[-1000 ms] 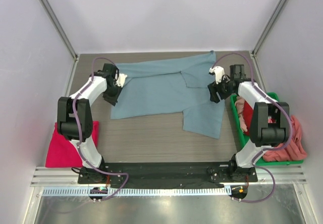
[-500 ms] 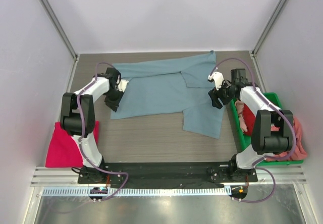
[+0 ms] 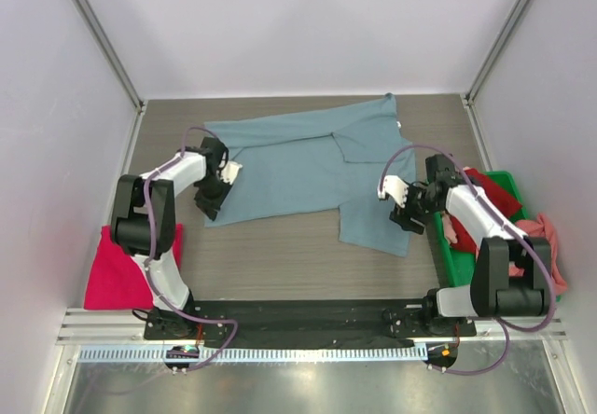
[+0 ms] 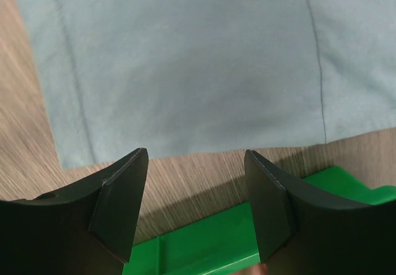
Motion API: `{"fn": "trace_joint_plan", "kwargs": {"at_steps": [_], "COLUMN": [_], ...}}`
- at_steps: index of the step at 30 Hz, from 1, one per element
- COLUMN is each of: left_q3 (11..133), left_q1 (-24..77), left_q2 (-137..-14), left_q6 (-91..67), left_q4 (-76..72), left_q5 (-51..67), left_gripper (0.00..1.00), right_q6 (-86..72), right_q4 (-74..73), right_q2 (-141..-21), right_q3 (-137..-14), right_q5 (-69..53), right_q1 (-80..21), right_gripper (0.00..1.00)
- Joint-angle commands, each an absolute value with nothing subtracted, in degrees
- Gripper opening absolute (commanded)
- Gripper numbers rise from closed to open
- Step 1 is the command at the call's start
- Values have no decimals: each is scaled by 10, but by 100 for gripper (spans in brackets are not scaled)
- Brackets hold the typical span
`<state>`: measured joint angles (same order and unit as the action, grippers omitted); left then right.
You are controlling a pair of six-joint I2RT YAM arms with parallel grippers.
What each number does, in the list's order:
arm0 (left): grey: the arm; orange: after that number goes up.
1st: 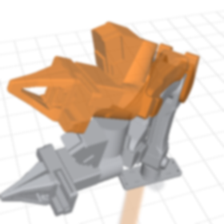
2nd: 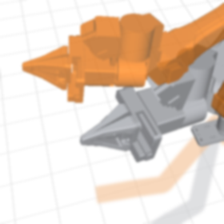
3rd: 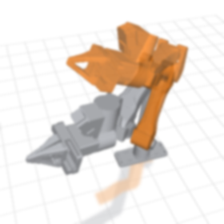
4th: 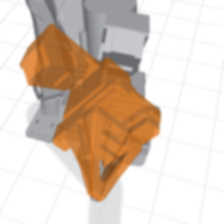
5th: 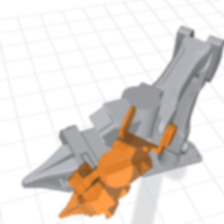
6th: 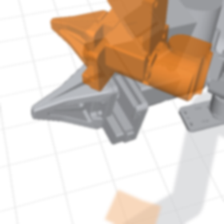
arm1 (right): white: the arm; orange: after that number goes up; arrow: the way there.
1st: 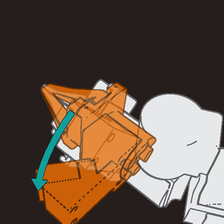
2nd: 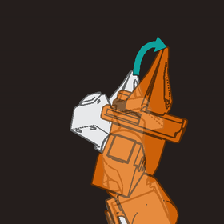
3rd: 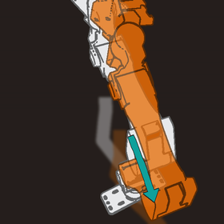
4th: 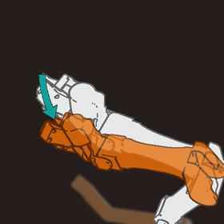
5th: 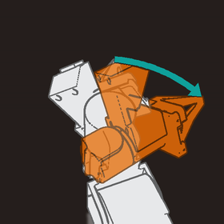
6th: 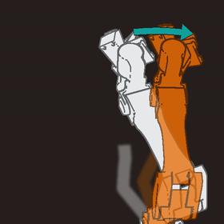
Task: Fold and stack the t-shirts
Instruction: Fold the tshirt
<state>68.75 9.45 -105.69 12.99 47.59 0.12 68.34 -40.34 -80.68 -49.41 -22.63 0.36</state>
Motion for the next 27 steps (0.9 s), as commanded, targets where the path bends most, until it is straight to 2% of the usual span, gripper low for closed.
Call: {"fn": "trace_joint_plan", "kwargs": {"at_steps": [1,5,10,24,27], "left_q3": [673,682,708,691,691], "left_q1": [98,98,98,98,98], "left_q2": [-1029,-988,-978,-980,-981], "left_q6": [149,154,165,170,179], "left_q4": [496,484,489,480,480], "left_q5": [8,18,-14,-41,-47], "left_gripper": [13,14,20,21,21], "right_q6": [818,937,1085,1144,1151], "right_q4": [-427,-446,-509,-510,-508], "right_q2": [-750,-700,-650,-719,-740], "right_q3": [-455,-411,-361,-363,-362], "right_q5": [-236,-253,-272,-282,-269], "right_q1": [0,0,0,0,0], "right_gripper": [69,69,69,69,60]}}
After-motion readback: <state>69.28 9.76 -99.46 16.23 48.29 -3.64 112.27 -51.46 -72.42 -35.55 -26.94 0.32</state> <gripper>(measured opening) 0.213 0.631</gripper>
